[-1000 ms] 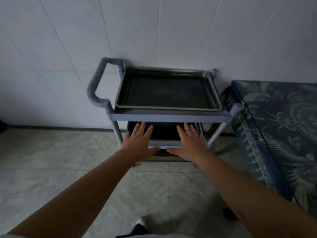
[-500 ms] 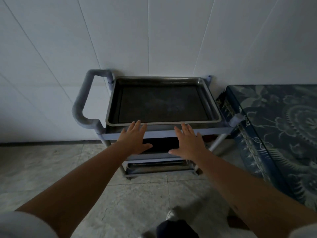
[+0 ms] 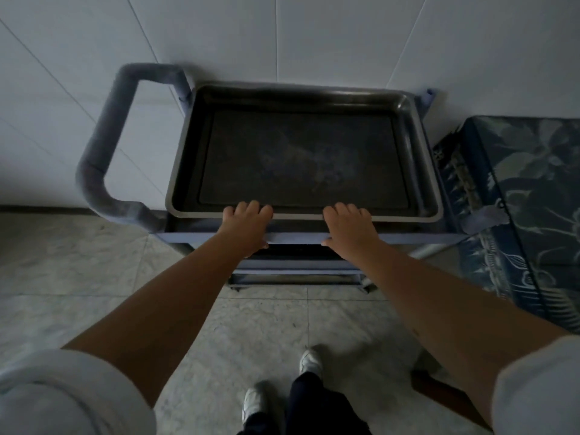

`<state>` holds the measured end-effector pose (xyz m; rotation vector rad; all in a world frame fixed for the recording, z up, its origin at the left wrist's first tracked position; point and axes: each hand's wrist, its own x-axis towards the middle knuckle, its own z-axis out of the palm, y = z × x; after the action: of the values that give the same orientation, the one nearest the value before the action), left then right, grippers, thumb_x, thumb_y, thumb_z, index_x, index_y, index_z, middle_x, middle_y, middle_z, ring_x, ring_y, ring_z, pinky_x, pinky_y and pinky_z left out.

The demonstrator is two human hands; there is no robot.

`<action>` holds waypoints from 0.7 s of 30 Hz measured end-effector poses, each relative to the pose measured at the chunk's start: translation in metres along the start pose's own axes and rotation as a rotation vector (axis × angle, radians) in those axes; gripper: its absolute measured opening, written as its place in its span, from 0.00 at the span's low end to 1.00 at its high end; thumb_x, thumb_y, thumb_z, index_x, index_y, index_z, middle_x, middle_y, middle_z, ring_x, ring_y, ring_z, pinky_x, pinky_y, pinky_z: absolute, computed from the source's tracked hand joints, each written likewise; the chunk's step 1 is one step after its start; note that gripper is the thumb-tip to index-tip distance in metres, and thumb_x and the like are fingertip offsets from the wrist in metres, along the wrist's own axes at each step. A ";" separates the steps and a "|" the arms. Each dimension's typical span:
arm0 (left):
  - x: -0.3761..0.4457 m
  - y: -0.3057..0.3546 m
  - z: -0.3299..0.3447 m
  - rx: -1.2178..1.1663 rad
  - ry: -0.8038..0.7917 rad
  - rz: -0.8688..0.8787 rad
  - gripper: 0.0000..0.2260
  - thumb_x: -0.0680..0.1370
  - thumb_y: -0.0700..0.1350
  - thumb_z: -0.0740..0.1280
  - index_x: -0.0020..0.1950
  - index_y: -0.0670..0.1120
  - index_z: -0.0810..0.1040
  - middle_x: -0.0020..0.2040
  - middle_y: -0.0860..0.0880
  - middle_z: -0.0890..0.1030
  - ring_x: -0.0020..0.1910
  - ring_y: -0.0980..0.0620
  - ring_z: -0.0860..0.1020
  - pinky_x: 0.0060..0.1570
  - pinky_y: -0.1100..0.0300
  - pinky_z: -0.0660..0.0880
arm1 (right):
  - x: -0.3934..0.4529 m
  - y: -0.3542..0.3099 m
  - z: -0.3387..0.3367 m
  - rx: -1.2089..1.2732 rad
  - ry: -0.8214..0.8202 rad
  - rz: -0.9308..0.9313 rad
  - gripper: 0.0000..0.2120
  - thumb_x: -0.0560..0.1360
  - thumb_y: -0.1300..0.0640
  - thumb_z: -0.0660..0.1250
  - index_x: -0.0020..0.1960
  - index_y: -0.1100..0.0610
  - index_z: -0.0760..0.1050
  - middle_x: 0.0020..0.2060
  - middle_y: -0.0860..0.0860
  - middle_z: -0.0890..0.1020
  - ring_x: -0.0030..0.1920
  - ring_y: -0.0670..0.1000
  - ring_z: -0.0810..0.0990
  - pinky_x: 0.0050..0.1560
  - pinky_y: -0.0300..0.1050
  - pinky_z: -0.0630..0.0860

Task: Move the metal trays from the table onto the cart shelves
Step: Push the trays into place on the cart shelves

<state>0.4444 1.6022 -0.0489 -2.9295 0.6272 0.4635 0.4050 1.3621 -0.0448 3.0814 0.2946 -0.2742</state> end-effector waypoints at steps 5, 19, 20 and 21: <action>0.004 0.000 0.006 -0.009 0.081 -0.022 0.28 0.68 0.56 0.77 0.63 0.52 0.69 0.60 0.45 0.74 0.59 0.41 0.74 0.59 0.41 0.70 | 0.002 0.002 0.003 -0.024 0.066 -0.023 0.27 0.64 0.41 0.76 0.54 0.54 0.69 0.48 0.52 0.76 0.49 0.55 0.76 0.50 0.53 0.73; -0.030 0.019 0.016 -0.002 0.289 -0.093 0.14 0.71 0.49 0.76 0.48 0.49 0.74 0.42 0.49 0.78 0.41 0.46 0.76 0.45 0.48 0.71 | -0.021 -0.013 0.010 -0.083 0.194 0.001 0.15 0.69 0.49 0.74 0.45 0.55 0.71 0.38 0.51 0.78 0.39 0.54 0.77 0.37 0.48 0.69; -0.030 0.019 0.016 0.001 0.293 -0.089 0.14 0.71 0.49 0.76 0.48 0.49 0.74 0.41 0.49 0.78 0.40 0.46 0.76 0.44 0.49 0.71 | -0.021 -0.014 0.010 -0.091 0.193 0.005 0.14 0.70 0.49 0.73 0.45 0.55 0.71 0.38 0.51 0.78 0.39 0.54 0.76 0.37 0.47 0.68; -0.031 0.020 0.016 0.003 0.296 -0.084 0.13 0.71 0.49 0.76 0.47 0.48 0.73 0.41 0.48 0.77 0.40 0.46 0.76 0.43 0.49 0.72 | -0.022 -0.015 0.011 -0.098 0.187 0.012 0.12 0.72 0.50 0.72 0.45 0.55 0.71 0.38 0.51 0.78 0.39 0.53 0.76 0.37 0.47 0.67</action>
<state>0.4054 1.5988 -0.0547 -3.0317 0.5301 0.0191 0.3790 1.3719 -0.0517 3.0134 0.2861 0.0286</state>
